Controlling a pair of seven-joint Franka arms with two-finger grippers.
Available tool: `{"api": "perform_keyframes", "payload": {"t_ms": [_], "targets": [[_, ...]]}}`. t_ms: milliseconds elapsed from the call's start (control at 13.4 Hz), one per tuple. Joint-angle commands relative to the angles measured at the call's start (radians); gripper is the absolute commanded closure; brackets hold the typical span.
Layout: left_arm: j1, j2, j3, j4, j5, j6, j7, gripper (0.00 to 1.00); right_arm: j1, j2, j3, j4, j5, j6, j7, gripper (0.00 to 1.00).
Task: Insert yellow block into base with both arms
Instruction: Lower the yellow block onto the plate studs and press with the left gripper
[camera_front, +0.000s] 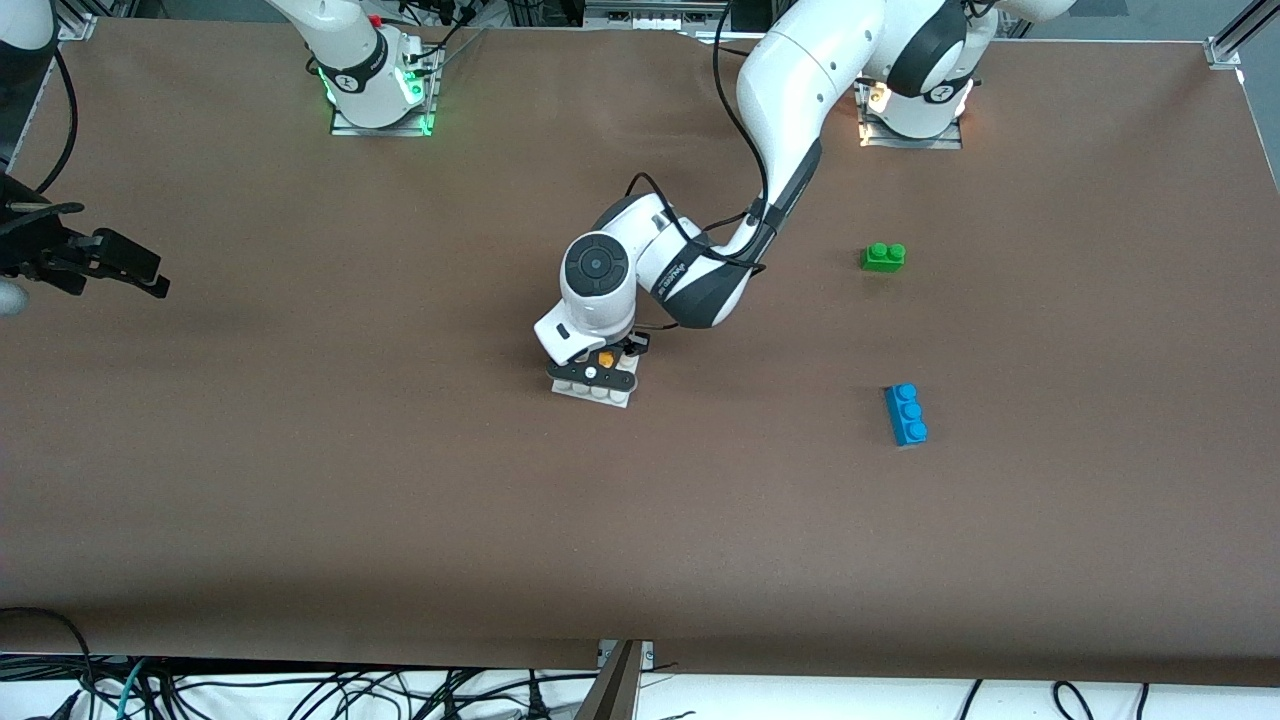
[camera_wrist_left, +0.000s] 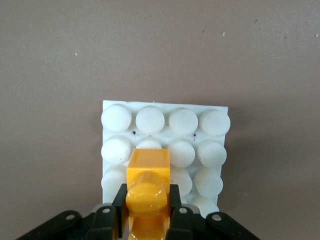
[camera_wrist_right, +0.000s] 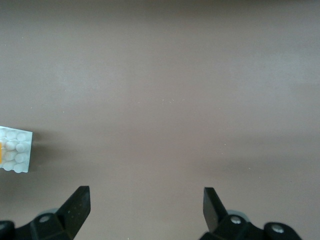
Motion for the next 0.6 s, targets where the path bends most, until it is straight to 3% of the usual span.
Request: {"api": "perform_keyframes", "payload": {"t_ms": [0,522], "targets": [[-0.007,0.022,0.011,0.032,-0.016,0.000,0.017,1.00,-0.014,-0.010,0.010,0.001,0.004,-0.013,-0.010,0.00],[-0.007,0.036,0.017,0.034,-0.016,0.022,0.014,1.00,-0.014,-0.010,0.010,0.001,0.004,-0.014,-0.010,0.00]]}}
